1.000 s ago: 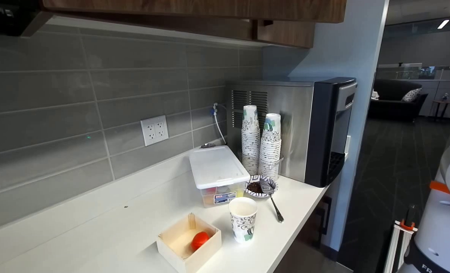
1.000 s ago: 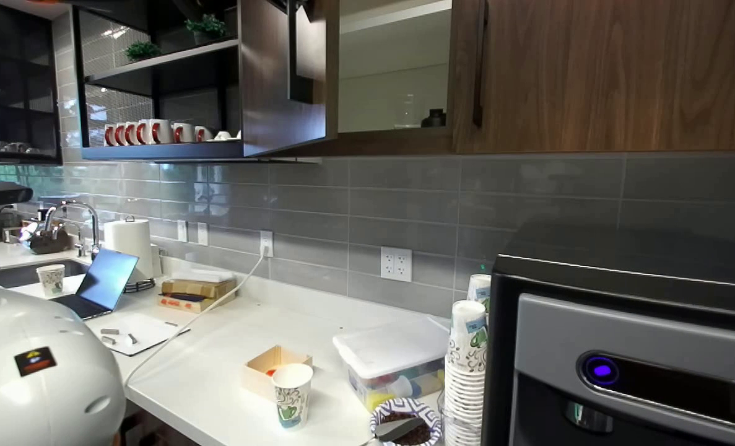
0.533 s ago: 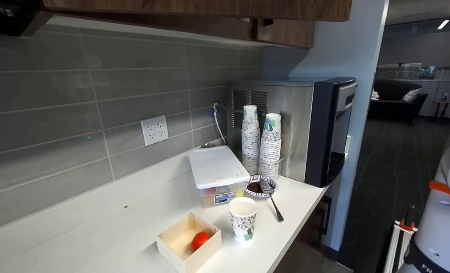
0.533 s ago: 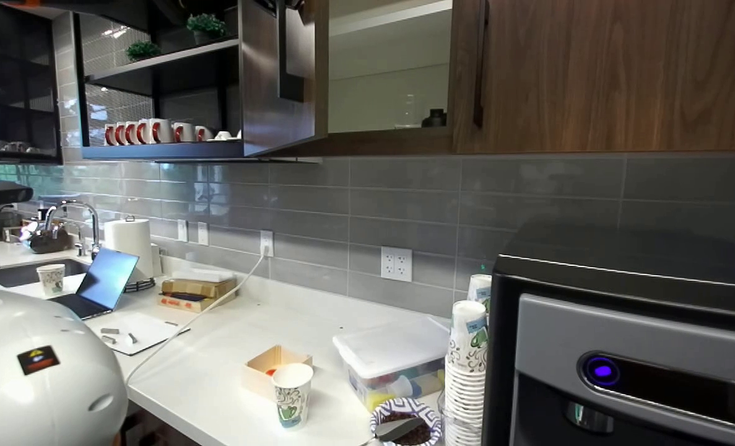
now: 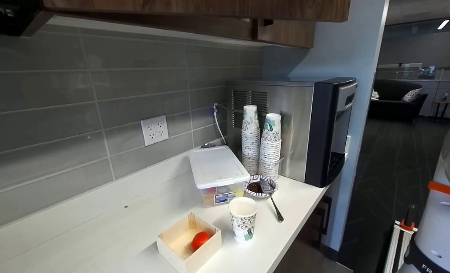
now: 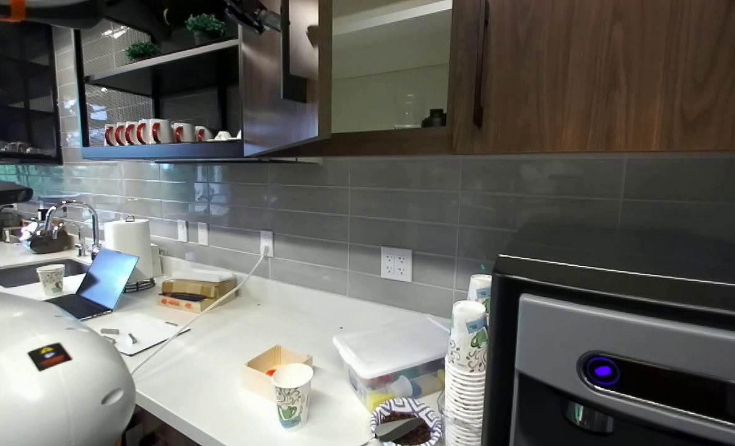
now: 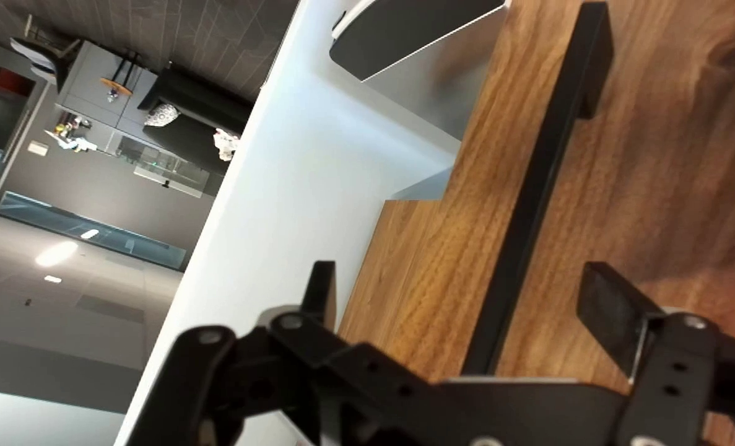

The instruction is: Open the left cabinet door

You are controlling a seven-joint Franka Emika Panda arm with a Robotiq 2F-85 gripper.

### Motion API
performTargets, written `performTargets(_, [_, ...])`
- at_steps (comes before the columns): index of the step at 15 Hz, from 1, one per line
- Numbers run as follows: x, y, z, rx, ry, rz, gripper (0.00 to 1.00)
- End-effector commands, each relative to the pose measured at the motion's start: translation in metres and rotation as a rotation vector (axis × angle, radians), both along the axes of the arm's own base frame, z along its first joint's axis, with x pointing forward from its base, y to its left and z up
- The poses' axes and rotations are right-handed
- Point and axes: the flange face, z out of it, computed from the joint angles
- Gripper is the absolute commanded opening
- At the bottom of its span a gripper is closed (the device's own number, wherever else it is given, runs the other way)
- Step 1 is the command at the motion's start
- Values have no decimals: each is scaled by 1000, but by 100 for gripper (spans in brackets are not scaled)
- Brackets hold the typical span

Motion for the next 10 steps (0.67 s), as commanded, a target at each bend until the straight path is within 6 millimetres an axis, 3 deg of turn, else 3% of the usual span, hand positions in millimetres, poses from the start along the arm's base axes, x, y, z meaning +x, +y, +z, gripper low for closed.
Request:
performTargets(1, [-7,0,-4,5,15,8,100])
performTargets(10, [5,-20,-1,8,-8,64,100])
